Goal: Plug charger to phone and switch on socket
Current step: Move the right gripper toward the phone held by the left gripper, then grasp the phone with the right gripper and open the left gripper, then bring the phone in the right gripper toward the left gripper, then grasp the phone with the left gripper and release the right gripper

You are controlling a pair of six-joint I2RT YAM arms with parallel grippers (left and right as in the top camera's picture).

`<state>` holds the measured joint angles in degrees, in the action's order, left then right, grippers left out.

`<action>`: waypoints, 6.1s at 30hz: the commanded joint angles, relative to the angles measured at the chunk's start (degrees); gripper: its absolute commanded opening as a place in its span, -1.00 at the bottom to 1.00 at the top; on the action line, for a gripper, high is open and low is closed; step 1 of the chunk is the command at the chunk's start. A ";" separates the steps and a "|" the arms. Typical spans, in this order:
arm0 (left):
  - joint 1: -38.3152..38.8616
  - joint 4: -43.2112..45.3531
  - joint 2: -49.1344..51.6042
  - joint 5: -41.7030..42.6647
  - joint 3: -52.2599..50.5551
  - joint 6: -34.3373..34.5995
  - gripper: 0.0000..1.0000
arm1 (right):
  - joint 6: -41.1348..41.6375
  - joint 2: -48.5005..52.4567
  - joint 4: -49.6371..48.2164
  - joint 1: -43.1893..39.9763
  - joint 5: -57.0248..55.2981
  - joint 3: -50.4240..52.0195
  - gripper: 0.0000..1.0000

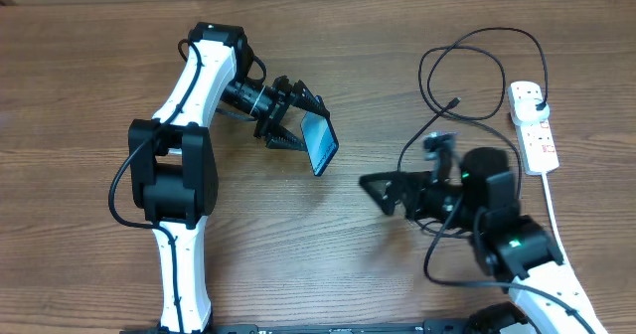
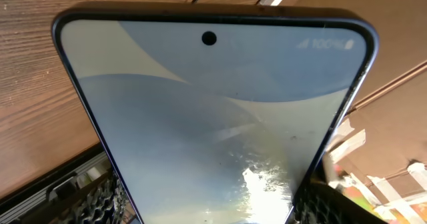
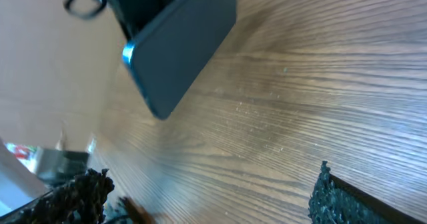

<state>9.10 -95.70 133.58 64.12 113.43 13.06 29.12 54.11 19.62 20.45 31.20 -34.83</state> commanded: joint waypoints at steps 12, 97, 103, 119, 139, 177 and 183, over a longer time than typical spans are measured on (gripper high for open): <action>-0.20 0.13 0.57 3.52 1.55 -1.46 -0.01 | 7.10 1.27 -10.43 23.43 -41.77 -2.86 0.99; -6.14 -0.57 -47.19 -43.91 -6.05 -0.22 0.61 | 38.56 6.78 -18.16 -2.84 -12.63 -3.76 -0.93; -9.20 14.38 -74.42 -47.74 -34.49 8.70 0.82 | 36.81 6.82 -16.06 -2.84 -9.62 -3.76 -0.93; -10.21 118.05 -77.57 -11.13 -90.75 85.13 0.99 | 58.12 14.64 -24.50 1.09 -2.75 -3.76 -0.92; 1.07 130.51 -58.25 -18.23 -90.71 101.44 0.76 | 65.29 23.34 -35.30 13.55 -0.22 -3.76 -0.92; 2.89 130.33 -58.25 -21.46 -90.71 101.35 -0.59 | 59.12 23.34 -30.23 13.64 -4.55 -3.76 -0.92; 4.46 130.11 -58.25 -23.19 -90.73 101.00 -0.91 | 59.08 23.32 -30.82 13.64 -4.55 -3.76 -0.85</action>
<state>12.82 34.65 75.46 41.76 22.15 112.12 92.38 78.04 -10.66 33.47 26.44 -37.82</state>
